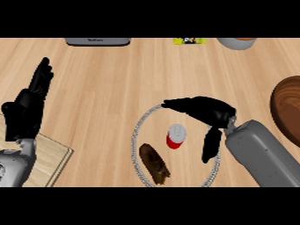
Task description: Pick the can from the placemat and place it in the bowl
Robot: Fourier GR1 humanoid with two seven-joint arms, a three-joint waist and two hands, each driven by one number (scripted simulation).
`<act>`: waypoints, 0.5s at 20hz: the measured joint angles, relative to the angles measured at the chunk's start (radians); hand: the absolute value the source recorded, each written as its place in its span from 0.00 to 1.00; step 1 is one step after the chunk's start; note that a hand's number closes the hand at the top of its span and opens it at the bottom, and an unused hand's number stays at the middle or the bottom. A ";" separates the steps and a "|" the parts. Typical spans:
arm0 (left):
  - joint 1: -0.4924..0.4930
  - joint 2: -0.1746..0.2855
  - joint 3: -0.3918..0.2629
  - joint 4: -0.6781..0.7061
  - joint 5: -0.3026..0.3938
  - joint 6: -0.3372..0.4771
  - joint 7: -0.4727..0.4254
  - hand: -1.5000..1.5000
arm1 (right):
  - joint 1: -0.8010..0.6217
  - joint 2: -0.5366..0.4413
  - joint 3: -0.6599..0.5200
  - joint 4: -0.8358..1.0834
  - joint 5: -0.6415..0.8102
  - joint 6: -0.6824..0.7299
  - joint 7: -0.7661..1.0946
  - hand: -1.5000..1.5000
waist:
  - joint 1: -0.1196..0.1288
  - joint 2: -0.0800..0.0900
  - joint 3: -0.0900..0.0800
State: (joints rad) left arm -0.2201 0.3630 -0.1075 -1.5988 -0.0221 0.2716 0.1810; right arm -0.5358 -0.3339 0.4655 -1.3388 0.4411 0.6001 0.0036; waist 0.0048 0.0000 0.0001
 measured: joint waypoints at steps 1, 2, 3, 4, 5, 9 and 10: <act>-0.002 0.000 0.009 -0.004 0.000 -0.007 0.006 0.50 | 0.007 0.013 0.004 0.011 0.021 -0.007 0.003 0.00 | 0.000 0.000 0.000; 0.001 -0.007 0.012 0.000 -0.008 -0.010 0.003 0.50 | 0.018 0.026 0.007 0.008 0.038 -0.006 0.009 0.00 | -0.001 0.000 0.000; -0.012 -0.016 0.014 0.015 -0.016 -0.010 0.004 0.50 | 0.015 0.046 0.008 0.025 0.056 -0.011 0.013 0.00 | -0.001 0.000 0.000; -0.011 -0.019 0.022 0.019 -0.021 -0.016 -0.003 0.50 | 0.008 0.062 0.004 0.054 0.076 -0.021 0.003 0.00 | -0.001 0.000 0.000; -0.003 -0.027 0.025 0.016 -0.027 -0.019 -0.006 0.50 | 0.014 0.071 0.004 0.065 0.097 -0.026 -0.007 0.00 | -0.001 0.000 0.000; 0.013 -0.038 0.042 -0.015 -0.045 -0.040 0.002 0.50 | 0.027 0.121 -0.001 0.116 0.163 -0.051 -0.034 0.00 | 0.000 0.000 0.000; 0.011 -0.047 0.040 -0.018 -0.057 -0.037 0.010 0.50 | 0.017 0.142 -0.005 0.140 0.174 -0.056 -0.039 0.00 | 0.000 0.000 0.000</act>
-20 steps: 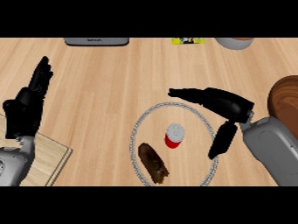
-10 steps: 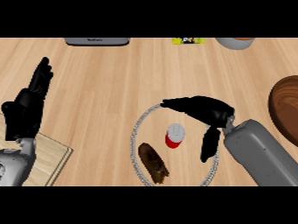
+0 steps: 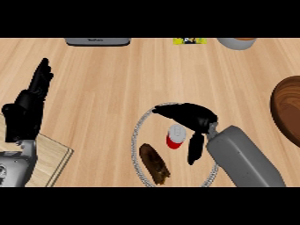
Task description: Pick the can from the placemat and place it in the bowl
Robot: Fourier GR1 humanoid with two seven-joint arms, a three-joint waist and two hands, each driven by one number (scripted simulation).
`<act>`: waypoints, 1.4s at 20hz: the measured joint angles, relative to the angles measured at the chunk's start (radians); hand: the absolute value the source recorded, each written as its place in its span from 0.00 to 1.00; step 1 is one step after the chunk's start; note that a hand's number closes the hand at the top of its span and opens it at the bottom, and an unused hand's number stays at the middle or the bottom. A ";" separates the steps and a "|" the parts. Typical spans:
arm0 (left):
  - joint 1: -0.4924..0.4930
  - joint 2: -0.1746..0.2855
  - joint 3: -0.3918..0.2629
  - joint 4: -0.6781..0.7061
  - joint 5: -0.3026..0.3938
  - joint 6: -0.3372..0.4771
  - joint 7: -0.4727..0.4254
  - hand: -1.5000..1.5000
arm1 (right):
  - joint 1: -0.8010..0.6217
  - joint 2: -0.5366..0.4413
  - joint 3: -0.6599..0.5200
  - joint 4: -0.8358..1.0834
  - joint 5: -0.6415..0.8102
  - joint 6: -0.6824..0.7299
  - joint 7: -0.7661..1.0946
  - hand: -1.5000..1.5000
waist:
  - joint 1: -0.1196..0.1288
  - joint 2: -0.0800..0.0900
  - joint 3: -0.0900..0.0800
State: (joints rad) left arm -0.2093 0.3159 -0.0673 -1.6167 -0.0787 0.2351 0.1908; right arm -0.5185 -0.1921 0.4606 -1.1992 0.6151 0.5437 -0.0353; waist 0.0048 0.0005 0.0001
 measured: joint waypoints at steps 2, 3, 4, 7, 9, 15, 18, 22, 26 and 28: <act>-0.013 -0.004 0.018 0.012 -0.004 -0.014 -0.004 0.50 | -0.006 0.017 -0.011 0.025 0.025 0.001 -0.016 0.00 | -0.001 0.000 0.000; -0.018 -0.013 0.020 0.025 -0.011 -0.013 -0.010 0.50 | -0.016 0.034 -0.013 0.056 0.038 -0.006 -0.026 0.00 | 0.000 0.000 0.000; -0.020 -0.011 0.024 0.012 -0.014 -0.020 0.007 0.50 | -0.024 0.040 -0.019 0.087 0.054 -0.019 -0.048 0.00 | 0.001 0.000 0.000; -0.001 -0.023 0.042 0.023 -0.019 -0.039 -0.023 0.50 | -0.031 0.060 -0.034 0.138 0.092 -0.034 -0.087 1.00 | 0.000 0.000 0.000; 0.002 -0.035 0.037 0.021 -0.027 -0.041 -0.022 0.50 | -0.030 0.067 -0.013 0.184 0.134 -0.070 -0.137 1.00 | 0.001 0.000 0.000; 0.007 -0.037 0.067 0.023 -0.032 -0.075 -0.039 0.50 | -0.039 0.083 -0.015 0.220 0.213 -0.134 -0.236 1.00 | -0.001 -0.005 -0.002; 0.001 -0.055 0.070 0.025 -0.046 -0.076 -0.036 0.50 | -0.058 0.095 -0.047 0.252 0.232 -0.147 -0.275 1.00 | -0.001 -0.004 -0.002; -0.005 -0.072 0.081 0.023 -0.062 -0.079 -0.027 0.50 | -0.026 0.101 -0.064 0.220 0.257 -0.157 -0.307 1.00 | -0.003 -0.003 -0.001; -0.009 -0.071 0.098 0.030 -0.065 -0.091 -0.027 0.50 | 0.042 0.100 -0.071 0.093 0.264 -0.148 -0.280 1.00 | -0.007 -0.003 -0.001; -0.012 -0.064 0.107 0.031 -0.060 -0.097 -0.024 0.50 | 0.063 0.134 -0.089 0.069 0.260 -0.189 -0.163 1.00 | -0.009 -0.004 -0.001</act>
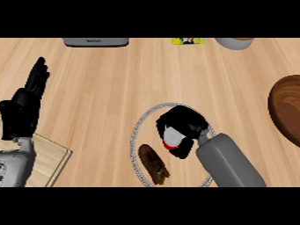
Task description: Pick the can from the placemat and place it in the bowl
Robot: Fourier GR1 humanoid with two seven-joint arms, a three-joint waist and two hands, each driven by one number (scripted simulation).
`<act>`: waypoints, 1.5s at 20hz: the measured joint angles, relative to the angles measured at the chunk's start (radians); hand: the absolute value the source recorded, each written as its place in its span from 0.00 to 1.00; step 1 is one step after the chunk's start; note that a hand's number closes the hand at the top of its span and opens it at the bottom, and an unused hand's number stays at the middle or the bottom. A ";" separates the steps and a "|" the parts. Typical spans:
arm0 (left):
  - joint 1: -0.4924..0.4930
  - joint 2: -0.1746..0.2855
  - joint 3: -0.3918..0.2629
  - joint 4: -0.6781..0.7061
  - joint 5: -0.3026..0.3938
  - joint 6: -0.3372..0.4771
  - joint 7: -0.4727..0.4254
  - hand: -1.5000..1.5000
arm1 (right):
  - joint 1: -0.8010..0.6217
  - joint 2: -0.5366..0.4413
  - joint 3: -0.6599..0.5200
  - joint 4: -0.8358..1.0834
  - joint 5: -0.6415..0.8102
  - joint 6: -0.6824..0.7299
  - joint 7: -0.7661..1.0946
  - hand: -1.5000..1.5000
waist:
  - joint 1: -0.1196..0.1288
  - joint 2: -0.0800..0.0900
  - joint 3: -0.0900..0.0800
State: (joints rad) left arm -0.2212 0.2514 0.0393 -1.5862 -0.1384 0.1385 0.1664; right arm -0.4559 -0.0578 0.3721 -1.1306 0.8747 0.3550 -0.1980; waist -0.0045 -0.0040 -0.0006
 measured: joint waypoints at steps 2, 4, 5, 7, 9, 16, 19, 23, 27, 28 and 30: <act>0.004 -0.003 0.001 -0.005 -0.002 0.005 0.006 0.50 | 0.027 0.022 -0.019 -0.019 -0.005 -0.058 0.144 1.00 | -0.005 -0.004 0.000; 0.007 -0.004 -0.001 -0.002 -0.005 0.007 0.002 0.50 | 0.055 0.035 -0.037 -0.034 -0.011 -0.132 0.285 1.00 | -0.010 -0.005 0.000; 0.010 -0.003 0.001 -0.001 -0.001 0.003 -0.001 0.50 | 0.067 0.040 -0.033 -0.054 -0.021 -0.173 0.354 1.00 | -0.007 -0.006 0.000; 0.016 -0.004 0.001 0.007 0.001 0.000 -0.008 0.50 | 0.084 0.047 -0.023 -0.111 -0.053 -0.264 0.473 1.00 | -0.006 -0.007 0.000; 0.019 -0.011 -0.006 0.001 -0.006 0.005 -0.004 0.50 | 0.095 0.051 0.000 -0.185 -0.078 -0.361 0.577 1.00 | -0.005 -0.009 0.000; 0.009 -0.001 0.006 0.002 -0.005 0.001 0.005 0.50 | 0.123 0.056 0.122 -0.477 0.026 -0.610 0.952 1.00 | -0.015 -0.011 -0.001; 0.020 -0.011 -0.001 -0.012 -0.009 0.005 0.007 0.50 | 0.130 0.056 0.119 -0.565 0.143 -0.613 1.093 1.00 | -0.014 -0.008 -0.001; 0.028 -0.017 -0.003 -0.021 -0.016 0.004 0.006 0.50 | 0.177 0.036 0.095 -0.711 0.245 -0.578 1.174 1.00 | -0.010 -0.004 0.000; 0.019 -0.016 0.006 -0.008 -0.013 -0.006 -0.007 0.50 | 0.212 -0.001 0.004 -0.784 0.245 -0.582 1.166 1.00 | -0.005 0.000 0.000; 0.022 -0.014 0.012 -0.005 -0.008 -0.012 -0.015 0.50 | 0.218 -0.016 -0.032 -0.795 0.225 -0.591 1.150 1.00 | -0.004 0.001 0.000; 0.034 -0.012 0.020 0.008 0.000 -0.022 -0.042 0.50 | 0.244 -0.047 -0.099 -0.805 0.189 -0.622 1.112 1.00 | -0.002 0.002 0.001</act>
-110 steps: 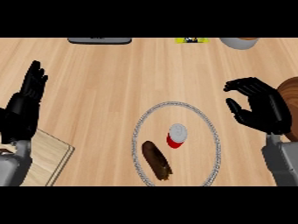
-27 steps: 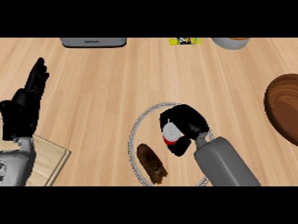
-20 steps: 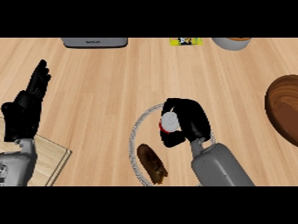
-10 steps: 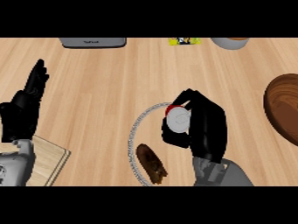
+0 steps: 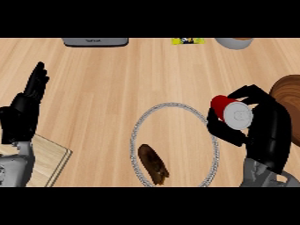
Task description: Pick the can from the placemat and place it in the bowl
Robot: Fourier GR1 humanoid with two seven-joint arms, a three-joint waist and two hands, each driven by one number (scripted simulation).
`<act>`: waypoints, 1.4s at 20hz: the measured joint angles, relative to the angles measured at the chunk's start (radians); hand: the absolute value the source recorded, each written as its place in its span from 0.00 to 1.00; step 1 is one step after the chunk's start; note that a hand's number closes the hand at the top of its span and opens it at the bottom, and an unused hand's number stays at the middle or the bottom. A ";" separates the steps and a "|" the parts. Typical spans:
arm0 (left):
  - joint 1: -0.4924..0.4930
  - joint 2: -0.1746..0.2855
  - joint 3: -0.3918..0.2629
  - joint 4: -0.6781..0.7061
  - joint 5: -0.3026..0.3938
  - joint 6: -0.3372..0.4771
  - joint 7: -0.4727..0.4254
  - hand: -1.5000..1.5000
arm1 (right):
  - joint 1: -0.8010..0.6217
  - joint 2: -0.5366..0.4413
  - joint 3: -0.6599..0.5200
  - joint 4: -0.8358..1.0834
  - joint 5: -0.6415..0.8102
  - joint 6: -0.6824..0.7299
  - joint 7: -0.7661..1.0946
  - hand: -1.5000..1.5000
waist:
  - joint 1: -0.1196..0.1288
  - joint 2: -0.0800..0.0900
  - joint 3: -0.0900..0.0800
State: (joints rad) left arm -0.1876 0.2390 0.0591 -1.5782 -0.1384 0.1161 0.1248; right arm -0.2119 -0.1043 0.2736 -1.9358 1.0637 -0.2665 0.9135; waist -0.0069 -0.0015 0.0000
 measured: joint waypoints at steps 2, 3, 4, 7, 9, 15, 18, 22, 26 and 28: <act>-0.016 -0.006 -0.009 -0.013 -0.013 0.008 0.026 0.50 | 0.006 -0.037 -0.081 0.019 -0.054 -0.030 -0.050 1.00 | 0.002 0.001 0.000; -0.009 -0.007 -0.010 -0.032 -0.012 0.006 0.038 0.50 | 0.002 -0.057 -0.124 0.026 -0.084 -0.037 -0.073 1.00 | 0.004 0.001 0.001; -0.010 -0.002 -0.006 -0.034 -0.008 0.000 0.041 0.50 | 0.018 -0.083 -0.162 0.032 -0.116 -0.051 -0.108 1.00 | 0.003 0.001 0.001; 0.010 -0.018 -0.020 -0.050 -0.026 0.009 0.036 0.50 | 0.041 -0.125 -0.263 0.079 -0.215 -0.109 -0.219 1.00 | 0.005 0.002 0.001; 0.013 -0.027 -0.026 -0.046 -0.033 0.013 0.029 0.50 | 0.040 -0.158 -0.323 0.147 -0.248 -0.141 -0.289 1.00 | 0.007 0.002 0.001; -0.008 -0.009 0.000 -0.046 -0.010 -0.014 0.040 0.50 | 0.021 -0.295 -0.480 0.371 -0.315 -0.175 -0.466 1.00 | 0.011 0.004 0.001; -0.033 -0.011 0.001 -0.031 -0.017 -0.010 0.047 0.50 | -0.001 -0.344 -0.527 0.530 -0.302 -0.219 -0.553 1.00 | 0.015 0.007 0.001; -0.041 -0.026 -0.013 -0.011 -0.035 -0.004 0.041 0.50 | -0.068 -0.386 -0.580 0.774 -0.302 -0.297 -0.677 1.00 | 0.019 0.008 0.001; -0.053 -0.020 -0.006 -0.027 -0.029 -0.014 0.063 0.50 | -0.159 -0.417 -0.646 1.018 -0.368 -0.333 -0.804 1.00 | 0.026 0.009 0.002; -0.043 -0.029 -0.015 -0.029 -0.031 -0.015 0.053 0.50 | -0.199 -0.428 -0.680 1.117 -0.420 -0.311 -0.855 0.00 | 0.032 0.011 0.003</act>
State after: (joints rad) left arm -0.2304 0.2101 0.0445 -1.6068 -0.1697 0.1011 0.1782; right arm -0.4107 -0.5320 -0.4068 -0.8186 0.6436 -0.5778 0.0590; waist 0.0247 0.0092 0.0033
